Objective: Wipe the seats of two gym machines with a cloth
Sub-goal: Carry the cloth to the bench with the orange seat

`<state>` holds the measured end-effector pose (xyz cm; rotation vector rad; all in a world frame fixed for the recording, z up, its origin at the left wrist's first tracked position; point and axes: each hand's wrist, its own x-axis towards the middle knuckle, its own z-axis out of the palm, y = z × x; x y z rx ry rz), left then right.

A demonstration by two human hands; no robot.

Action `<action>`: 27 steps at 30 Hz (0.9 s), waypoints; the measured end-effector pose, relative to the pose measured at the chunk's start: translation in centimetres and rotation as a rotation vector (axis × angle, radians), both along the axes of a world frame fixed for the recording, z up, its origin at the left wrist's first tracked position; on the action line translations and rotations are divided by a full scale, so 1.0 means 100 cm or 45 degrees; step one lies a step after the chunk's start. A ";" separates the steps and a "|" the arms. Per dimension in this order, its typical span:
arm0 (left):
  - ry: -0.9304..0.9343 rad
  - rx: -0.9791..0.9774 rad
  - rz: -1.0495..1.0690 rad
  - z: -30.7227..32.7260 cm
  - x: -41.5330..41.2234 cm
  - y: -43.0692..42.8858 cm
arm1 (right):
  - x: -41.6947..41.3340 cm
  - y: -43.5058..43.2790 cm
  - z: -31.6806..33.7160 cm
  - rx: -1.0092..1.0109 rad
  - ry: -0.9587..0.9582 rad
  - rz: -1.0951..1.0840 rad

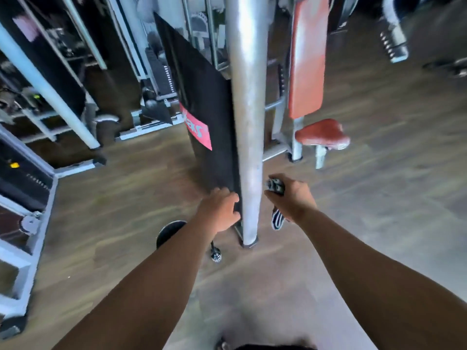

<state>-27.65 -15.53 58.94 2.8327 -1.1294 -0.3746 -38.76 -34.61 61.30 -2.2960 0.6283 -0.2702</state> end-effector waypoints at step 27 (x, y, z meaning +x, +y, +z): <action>0.102 -0.098 -0.560 -0.008 -0.154 -0.599 | -0.255 -0.519 -0.001 0.125 -0.009 -0.702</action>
